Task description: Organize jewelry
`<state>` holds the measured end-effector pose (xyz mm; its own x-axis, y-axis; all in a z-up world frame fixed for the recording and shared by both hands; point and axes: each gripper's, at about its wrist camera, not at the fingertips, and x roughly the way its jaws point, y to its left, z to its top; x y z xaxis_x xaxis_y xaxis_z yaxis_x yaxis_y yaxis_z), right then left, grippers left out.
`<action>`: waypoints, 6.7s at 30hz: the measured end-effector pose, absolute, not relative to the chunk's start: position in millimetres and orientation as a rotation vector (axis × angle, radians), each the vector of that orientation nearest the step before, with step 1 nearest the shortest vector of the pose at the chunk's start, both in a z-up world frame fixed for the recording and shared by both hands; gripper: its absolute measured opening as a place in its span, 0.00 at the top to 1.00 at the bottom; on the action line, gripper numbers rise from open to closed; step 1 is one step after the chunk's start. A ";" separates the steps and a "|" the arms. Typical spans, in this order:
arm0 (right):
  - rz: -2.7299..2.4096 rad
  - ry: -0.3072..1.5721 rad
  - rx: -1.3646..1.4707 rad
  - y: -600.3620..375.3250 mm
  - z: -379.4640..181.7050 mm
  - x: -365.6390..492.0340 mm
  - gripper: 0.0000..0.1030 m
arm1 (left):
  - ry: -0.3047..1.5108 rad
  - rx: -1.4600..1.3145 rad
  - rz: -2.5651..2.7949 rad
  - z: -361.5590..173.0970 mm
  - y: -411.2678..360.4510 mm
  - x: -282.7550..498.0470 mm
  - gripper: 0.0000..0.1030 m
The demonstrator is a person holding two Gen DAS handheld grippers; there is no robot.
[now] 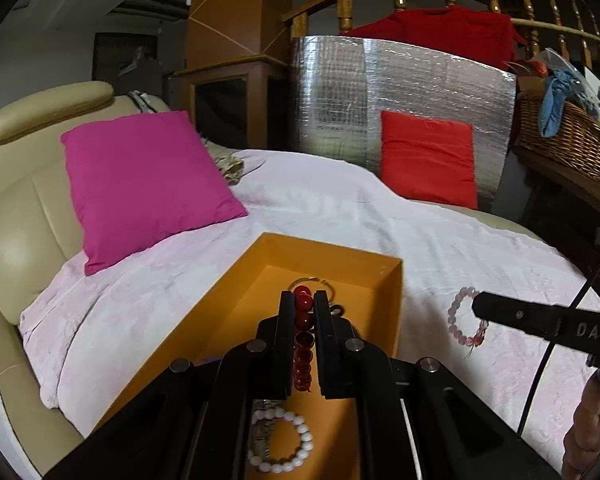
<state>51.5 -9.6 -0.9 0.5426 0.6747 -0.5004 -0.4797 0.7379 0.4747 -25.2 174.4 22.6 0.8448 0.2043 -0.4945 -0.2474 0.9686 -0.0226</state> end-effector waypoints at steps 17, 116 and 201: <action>0.860 0.735 0.282 44.7 5.4 39.0 0.91 | 0.566 -0.149 0.473 8.3 235.9 -50.7 0.91; 0.738 0.680 0.093 54.7 5.6 17.1 0.62 | 0.615 0.009 0.617 42.3 212.9 -96.7 0.23; 0.629 0.495 -0.015 -22.3 101.5 -185.0 0.41 | 0.485 0.053 0.629 147.9 152.1 -244.1 0.06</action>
